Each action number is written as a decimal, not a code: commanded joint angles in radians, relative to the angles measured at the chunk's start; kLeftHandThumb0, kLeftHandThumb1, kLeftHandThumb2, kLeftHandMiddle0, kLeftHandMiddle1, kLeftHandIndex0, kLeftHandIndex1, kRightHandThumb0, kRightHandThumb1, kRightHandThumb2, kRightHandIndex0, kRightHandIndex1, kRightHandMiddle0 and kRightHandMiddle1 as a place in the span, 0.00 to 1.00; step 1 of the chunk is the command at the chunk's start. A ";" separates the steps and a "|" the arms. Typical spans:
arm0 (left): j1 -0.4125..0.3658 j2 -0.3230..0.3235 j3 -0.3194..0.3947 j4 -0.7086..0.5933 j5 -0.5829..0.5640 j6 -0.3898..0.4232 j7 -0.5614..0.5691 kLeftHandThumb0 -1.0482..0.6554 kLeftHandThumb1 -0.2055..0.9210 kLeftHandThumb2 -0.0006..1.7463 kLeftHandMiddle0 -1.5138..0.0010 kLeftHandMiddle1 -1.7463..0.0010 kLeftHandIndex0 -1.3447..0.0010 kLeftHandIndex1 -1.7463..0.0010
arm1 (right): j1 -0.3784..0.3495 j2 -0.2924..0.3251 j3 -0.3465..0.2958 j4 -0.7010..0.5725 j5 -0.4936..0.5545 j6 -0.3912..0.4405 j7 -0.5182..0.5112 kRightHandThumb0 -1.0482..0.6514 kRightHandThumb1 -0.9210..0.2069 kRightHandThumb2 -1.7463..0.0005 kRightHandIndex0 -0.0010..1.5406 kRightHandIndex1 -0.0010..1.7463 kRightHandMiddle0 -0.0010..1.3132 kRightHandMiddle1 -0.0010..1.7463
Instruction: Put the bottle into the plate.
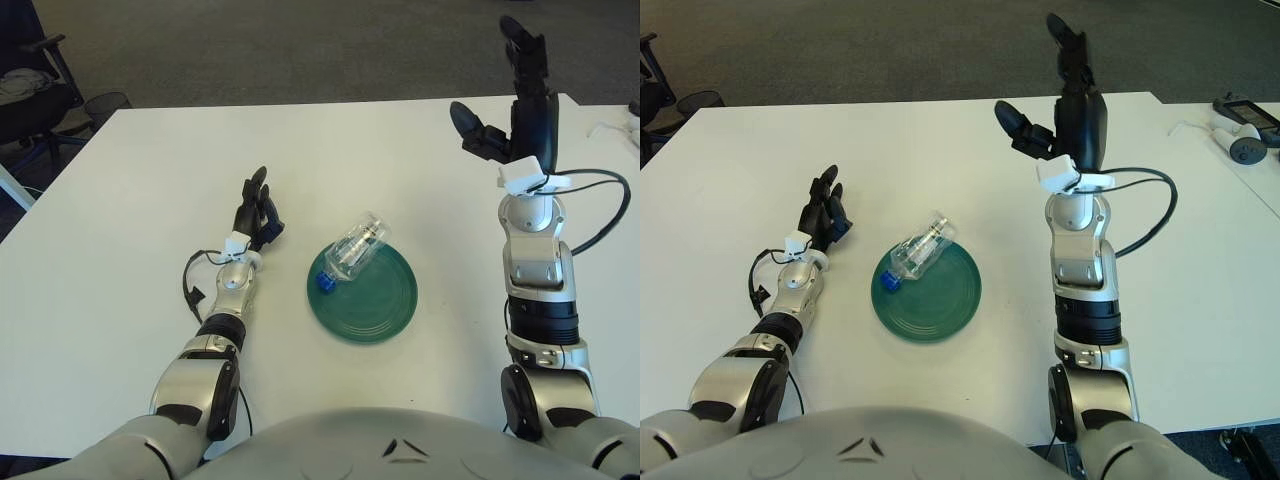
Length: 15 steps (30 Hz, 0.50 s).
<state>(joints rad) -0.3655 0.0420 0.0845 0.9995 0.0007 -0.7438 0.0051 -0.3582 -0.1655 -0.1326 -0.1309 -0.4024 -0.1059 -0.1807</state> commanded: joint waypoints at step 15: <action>0.129 -0.009 -0.005 0.008 0.017 0.039 0.018 0.13 1.00 0.59 0.82 0.97 1.00 0.70 | 0.147 0.168 -0.004 0.266 0.204 -0.097 -0.109 0.25 0.00 0.59 0.13 0.40 0.00 0.47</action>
<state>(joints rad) -0.3445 0.0418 0.0823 0.9586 0.0078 -0.7207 0.0163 -0.2547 -0.0316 -0.1606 0.1297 -0.2058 -0.1950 -0.2768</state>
